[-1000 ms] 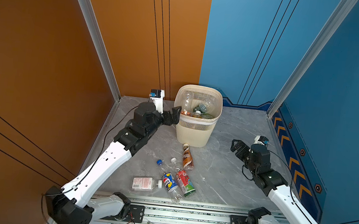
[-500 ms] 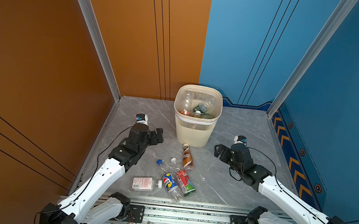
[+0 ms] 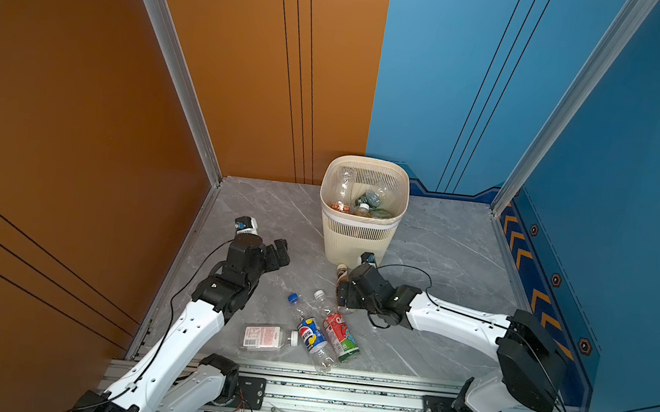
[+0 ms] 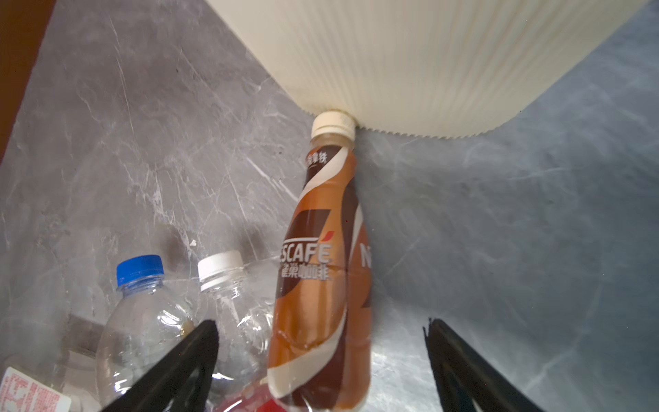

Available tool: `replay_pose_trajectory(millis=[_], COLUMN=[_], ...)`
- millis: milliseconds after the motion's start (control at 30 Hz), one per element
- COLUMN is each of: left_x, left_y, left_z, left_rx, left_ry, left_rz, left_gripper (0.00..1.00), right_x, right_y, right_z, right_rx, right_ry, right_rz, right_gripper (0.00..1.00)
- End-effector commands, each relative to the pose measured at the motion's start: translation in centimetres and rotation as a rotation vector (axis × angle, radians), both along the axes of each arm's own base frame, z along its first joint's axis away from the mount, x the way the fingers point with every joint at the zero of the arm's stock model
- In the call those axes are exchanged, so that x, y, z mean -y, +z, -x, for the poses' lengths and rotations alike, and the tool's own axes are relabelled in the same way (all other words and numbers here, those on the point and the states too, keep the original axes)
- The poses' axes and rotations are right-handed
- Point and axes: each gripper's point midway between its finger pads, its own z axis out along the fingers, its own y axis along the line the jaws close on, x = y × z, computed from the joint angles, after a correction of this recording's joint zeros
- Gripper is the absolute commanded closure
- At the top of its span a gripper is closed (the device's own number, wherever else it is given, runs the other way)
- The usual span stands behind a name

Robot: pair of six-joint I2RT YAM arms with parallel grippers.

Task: Put the plastic bottles in the bin
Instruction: 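Reach the right gripper to the brown Nescafe bottle and close while left draws back, then lift the Nescafe bottle with the right gripper toward the wastebasket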

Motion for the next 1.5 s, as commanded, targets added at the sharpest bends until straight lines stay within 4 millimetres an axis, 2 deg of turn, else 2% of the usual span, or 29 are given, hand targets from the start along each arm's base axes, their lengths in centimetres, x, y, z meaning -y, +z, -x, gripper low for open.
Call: replay_pose_trajectory(millis=[0,133,567,800,933,1067,1200,1333,1467], left_x=[-0.4,-0.7,-1.3,-1.3,-1.3,-1.5,-1.4,-1.6,-1.8], left_y=[-0.6,-0.6,-1.2,-1.3,-1.3,-1.6,-1.5,-1.7,-2.0], left_z=[0.5,0.6,0.7,0.8,0.7,0.5,0.3,0.3,0.3], left_rx=[-0.016,-0.014,-0.025,-0.031,-0.033,-0.047,-0.038,-0.046,-0.053], left_ry=[0.007,0.012,0.031,0.032,0.033,0.043,0.038,0.048,0.058], left_rz=[0.017,0.038,0.074,0.088,0.101,0.107,0.109,0.117,0.117], left_gripper=[0.02,0.02,0.03,0.02,0.02,0.03,0.02,0.02,0.02], right_x=[-0.5,-0.2,2.3,3.3,4.1,5.2,5.0,4.7,5.9], right_y=[-1.0,-2.0,-4.4,-4.6,-3.8,-3.0,-1.7,-0.9,0.7], right_z=[0.3,0.0,-0.8,-1.3,-1.3,-1.2,-0.9,0.1,1.2], right_rx=[-0.026,-0.035,-0.038,-0.039,-0.022,-0.003,0.020,0.017,0.043], right_ry=[0.012,-0.004,-0.086,-0.118,-0.131,-0.151,-0.104,-0.076,-0.091], right_rz=[0.045,0.081,0.137,0.125,0.120,0.107,0.101,0.075,0.072], right_gripper=[0.10,0.14,0.26,0.37,0.43,0.45,0.44,0.47,0.48])
